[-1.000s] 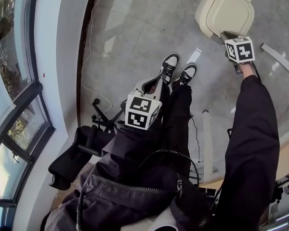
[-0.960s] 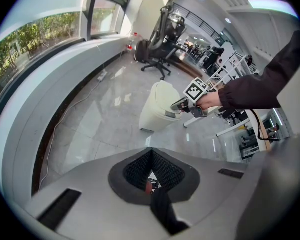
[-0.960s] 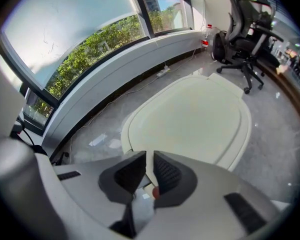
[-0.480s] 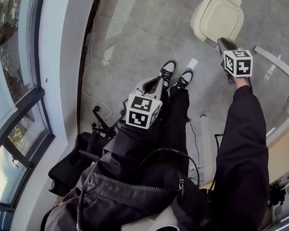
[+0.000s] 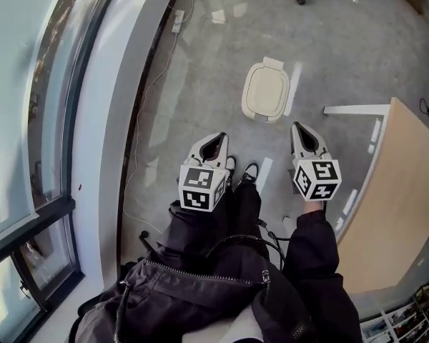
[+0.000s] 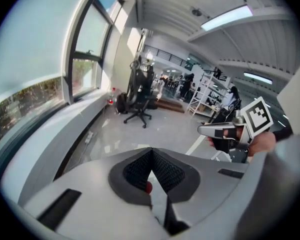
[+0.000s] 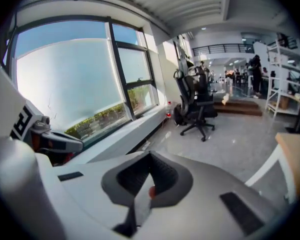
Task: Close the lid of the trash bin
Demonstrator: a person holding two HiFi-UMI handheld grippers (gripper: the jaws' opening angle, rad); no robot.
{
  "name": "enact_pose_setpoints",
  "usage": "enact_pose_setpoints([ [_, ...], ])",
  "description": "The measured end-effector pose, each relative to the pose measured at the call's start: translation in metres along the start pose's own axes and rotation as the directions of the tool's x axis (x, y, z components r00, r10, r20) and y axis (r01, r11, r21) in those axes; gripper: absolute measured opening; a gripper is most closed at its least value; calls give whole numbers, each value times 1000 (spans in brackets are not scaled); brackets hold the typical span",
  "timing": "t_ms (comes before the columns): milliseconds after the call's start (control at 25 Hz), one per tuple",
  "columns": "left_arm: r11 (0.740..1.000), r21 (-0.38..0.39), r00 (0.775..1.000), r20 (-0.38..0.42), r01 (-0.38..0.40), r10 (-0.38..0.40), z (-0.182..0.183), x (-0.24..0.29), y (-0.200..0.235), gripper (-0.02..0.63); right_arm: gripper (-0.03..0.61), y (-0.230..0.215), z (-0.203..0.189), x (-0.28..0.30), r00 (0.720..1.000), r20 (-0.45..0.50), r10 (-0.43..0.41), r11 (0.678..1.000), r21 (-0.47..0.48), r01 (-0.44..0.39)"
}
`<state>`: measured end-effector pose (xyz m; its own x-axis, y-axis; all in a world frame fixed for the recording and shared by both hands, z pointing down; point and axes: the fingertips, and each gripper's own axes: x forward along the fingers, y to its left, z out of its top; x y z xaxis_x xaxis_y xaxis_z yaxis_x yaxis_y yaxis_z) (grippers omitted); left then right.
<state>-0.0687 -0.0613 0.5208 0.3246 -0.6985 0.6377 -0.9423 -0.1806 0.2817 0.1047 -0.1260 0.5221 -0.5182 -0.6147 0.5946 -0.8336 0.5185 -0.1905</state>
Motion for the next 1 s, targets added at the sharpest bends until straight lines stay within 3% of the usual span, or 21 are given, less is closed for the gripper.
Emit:
enact_pose_setpoints([
  [200,991,107,974,202,80,-101,122,-50,-63,-5,6,26,110,-109,970,217,-110,992,-31,120],
  [360,981,166,942,300,100,-147,174,-109,-119,-5,5,43,165,-195,923,355,-149,987,4,158],
  [760,952,289,863,452,99,-227,246,-200,-188,-5,5,69,251,-320,793,586,-166,966,-65,250],
  [1000,941,324,835,488,97,-254,254,-220,-213,-5,5,75,268,-348,753,637,-162,960,-74,269],
])
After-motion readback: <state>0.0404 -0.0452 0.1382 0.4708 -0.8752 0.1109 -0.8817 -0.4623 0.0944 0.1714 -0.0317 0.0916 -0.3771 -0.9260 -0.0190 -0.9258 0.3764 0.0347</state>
